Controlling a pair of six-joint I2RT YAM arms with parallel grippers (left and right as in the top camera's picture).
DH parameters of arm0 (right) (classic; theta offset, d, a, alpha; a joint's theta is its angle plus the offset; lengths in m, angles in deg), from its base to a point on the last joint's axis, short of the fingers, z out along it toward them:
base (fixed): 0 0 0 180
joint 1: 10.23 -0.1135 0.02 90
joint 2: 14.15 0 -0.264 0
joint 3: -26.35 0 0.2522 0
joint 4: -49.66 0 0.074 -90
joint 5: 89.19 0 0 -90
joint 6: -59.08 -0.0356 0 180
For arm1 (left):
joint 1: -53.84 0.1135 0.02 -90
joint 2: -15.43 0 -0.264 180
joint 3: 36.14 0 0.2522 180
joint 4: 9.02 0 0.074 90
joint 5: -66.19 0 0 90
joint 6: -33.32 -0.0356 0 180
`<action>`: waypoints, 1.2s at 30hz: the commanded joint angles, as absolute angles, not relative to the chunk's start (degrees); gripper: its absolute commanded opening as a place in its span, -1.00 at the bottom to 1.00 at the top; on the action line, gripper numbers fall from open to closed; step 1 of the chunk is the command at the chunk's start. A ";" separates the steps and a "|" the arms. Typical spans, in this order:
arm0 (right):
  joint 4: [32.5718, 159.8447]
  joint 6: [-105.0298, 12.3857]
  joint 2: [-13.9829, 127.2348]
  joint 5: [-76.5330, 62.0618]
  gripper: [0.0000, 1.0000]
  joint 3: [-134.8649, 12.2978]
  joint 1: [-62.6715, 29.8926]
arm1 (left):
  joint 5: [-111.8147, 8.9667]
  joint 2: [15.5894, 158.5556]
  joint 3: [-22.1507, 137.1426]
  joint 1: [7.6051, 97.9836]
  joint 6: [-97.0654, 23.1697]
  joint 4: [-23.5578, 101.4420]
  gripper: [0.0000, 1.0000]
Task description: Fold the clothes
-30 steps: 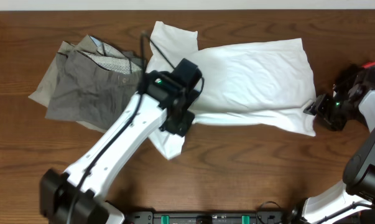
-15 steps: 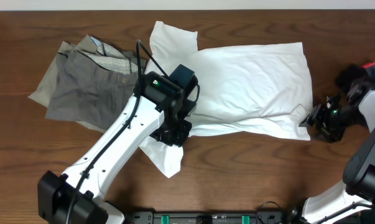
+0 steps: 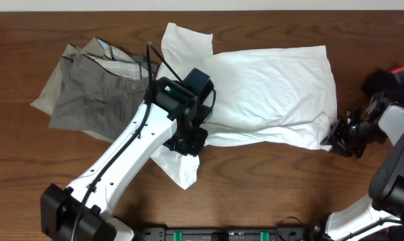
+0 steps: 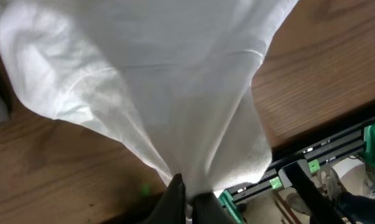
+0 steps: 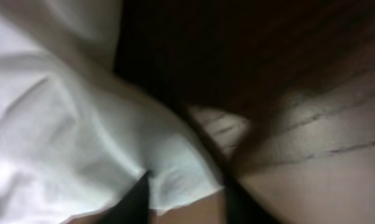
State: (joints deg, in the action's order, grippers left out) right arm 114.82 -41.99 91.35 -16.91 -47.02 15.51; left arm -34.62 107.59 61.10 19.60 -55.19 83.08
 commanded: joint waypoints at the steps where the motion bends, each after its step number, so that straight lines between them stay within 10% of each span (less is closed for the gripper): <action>1: 114.62 -43.04 91.61 -17.04 -0.91 -47.13 15.60 | -35.14 107.69 61.10 19.63 -54.93 83.61 -0.88; 27: 124.33 -43.02 75.00 3.11 -0.96 -64.05 23.95 | -38.24 107.67 61.10 19.63 -55.10 101.00 -0.70; 36: 124.09 -43.11 75.00 2.94 0.13 -64.05 23.95 | -37.20 107.52 61.10 19.69 -55.58 99.02 -0.22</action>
State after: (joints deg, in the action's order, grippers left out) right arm 124.20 -42.85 74.82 2.30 -63.44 23.62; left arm -38.33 107.59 61.08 19.56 -55.25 97.03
